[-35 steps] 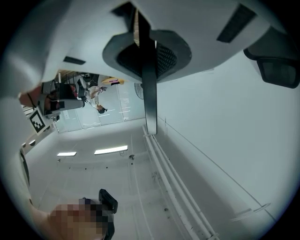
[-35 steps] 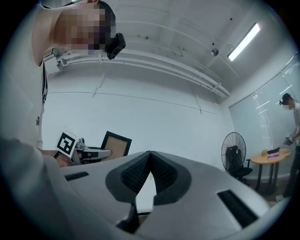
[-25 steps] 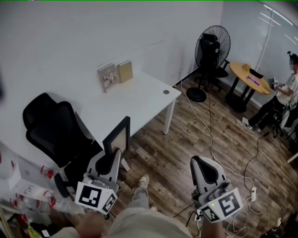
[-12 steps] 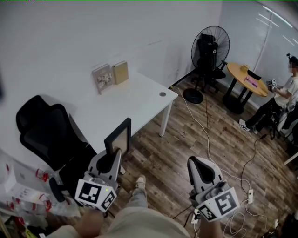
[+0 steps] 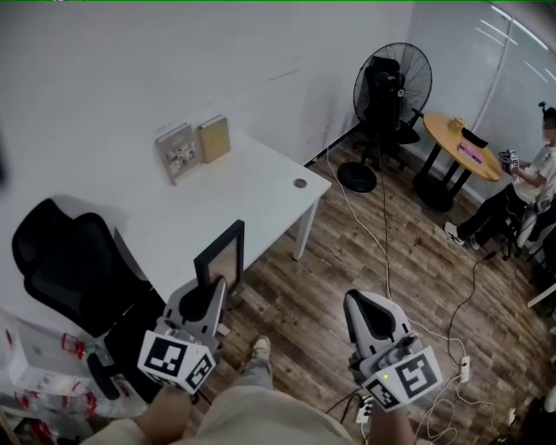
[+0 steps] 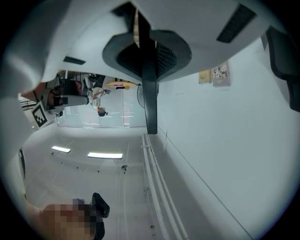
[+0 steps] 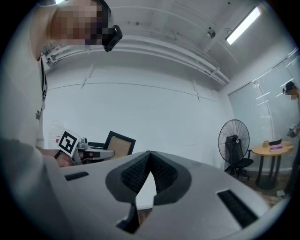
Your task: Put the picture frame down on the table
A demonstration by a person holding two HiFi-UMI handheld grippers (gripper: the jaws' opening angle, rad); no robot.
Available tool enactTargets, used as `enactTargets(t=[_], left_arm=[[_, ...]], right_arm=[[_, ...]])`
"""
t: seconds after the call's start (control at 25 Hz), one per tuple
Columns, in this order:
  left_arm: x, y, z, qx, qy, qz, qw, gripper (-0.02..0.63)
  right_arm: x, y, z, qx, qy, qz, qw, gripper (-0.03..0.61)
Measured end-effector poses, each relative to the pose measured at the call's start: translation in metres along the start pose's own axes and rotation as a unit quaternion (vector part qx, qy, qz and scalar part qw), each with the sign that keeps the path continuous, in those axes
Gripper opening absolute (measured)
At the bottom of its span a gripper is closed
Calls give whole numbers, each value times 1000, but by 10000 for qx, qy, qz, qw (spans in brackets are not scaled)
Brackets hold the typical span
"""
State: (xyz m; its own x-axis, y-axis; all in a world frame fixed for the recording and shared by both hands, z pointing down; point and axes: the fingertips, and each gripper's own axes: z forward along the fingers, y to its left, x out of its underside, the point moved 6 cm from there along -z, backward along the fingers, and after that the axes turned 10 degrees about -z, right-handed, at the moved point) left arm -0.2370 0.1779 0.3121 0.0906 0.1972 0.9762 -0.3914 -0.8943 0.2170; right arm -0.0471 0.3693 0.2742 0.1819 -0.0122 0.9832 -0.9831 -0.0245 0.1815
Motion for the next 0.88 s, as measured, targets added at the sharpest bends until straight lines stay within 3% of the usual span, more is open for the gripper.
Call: enactTargets(t=[0.56,0.88], left_arm=[[-19,108,132,305,179,-205,9992,38],[-16,157,183,377,208,-380,9983,38]], right_arm=[[5,-57,146,183,242,-43,9995,23],[17,-74,199,254,324,47,9991,23]])
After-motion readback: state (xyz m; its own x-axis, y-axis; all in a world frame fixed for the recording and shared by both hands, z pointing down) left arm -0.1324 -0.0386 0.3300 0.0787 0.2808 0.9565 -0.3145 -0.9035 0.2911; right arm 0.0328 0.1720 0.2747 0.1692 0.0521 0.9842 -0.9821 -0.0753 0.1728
